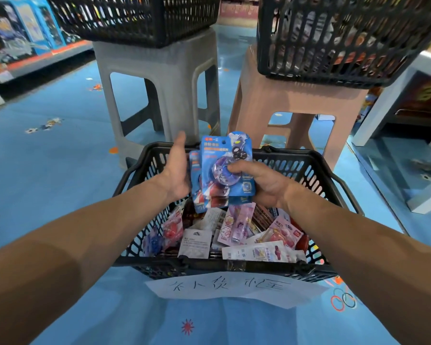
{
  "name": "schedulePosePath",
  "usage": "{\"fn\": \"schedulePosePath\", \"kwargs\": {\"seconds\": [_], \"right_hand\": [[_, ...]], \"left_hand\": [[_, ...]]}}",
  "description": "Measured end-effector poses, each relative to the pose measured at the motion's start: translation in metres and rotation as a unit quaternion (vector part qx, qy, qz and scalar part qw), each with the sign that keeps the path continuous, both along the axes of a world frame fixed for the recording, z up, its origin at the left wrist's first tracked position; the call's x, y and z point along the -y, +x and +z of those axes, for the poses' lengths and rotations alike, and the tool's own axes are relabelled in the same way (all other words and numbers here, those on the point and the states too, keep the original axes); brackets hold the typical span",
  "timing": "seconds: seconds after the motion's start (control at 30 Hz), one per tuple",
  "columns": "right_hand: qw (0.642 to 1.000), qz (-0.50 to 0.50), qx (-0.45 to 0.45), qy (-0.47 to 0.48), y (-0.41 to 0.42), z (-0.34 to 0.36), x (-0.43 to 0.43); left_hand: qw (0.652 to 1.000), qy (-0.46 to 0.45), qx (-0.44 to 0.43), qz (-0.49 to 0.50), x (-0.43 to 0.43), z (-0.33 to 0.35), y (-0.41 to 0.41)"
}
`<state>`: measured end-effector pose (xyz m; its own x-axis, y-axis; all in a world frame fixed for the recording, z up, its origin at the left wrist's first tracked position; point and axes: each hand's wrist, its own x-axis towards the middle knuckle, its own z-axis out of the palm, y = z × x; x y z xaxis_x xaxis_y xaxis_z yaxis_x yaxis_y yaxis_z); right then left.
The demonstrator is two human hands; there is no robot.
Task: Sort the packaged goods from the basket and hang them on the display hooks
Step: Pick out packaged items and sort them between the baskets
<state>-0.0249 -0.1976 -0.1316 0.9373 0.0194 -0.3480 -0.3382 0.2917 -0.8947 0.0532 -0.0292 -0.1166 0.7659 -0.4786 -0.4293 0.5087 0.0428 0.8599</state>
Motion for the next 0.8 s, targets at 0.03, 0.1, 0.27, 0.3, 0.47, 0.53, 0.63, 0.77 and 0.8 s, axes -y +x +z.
{"fn": "schedulePosePath", "kwargs": {"seconds": [0.03,0.1,0.27,0.3,0.47,0.53,0.63,0.77,0.8], "right_hand": [[1.000,-0.017,0.002,0.004,0.000,0.000,0.001],[0.999,-0.053,0.005,0.003,0.002,0.001,0.003],[0.995,-0.098,0.014,0.009,0.005,-0.003,0.002],[0.995,-0.098,0.016,0.012,0.006,-0.003,0.001],[0.994,-0.107,0.008,-0.016,0.010,0.000,-0.005],[0.996,-0.080,0.001,-0.029,0.007,0.003,-0.003],[0.999,-0.014,-0.023,-0.040,0.000,0.005,0.003],[1.000,0.003,0.012,-0.015,0.001,0.002,0.007],[1.000,0.005,0.018,-0.003,0.001,0.001,0.008]], "left_hand": [[0.998,0.026,0.014,-0.049,0.000,-0.001,-0.002],[0.989,0.070,0.036,-0.127,-0.003,-0.004,-0.005],[0.981,0.029,0.033,-0.190,-0.009,-0.012,-0.002],[0.981,0.014,0.032,-0.193,-0.007,-0.013,-0.003],[0.981,0.002,0.028,-0.190,0.004,-0.014,-0.011],[0.983,-0.007,0.012,-0.182,0.004,-0.017,-0.008],[0.984,-0.013,0.004,-0.176,0.001,-0.019,-0.002],[0.981,0.011,0.031,-0.192,0.003,-0.018,-0.001],[0.981,0.014,0.029,-0.193,0.004,-0.018,-0.001]]}}
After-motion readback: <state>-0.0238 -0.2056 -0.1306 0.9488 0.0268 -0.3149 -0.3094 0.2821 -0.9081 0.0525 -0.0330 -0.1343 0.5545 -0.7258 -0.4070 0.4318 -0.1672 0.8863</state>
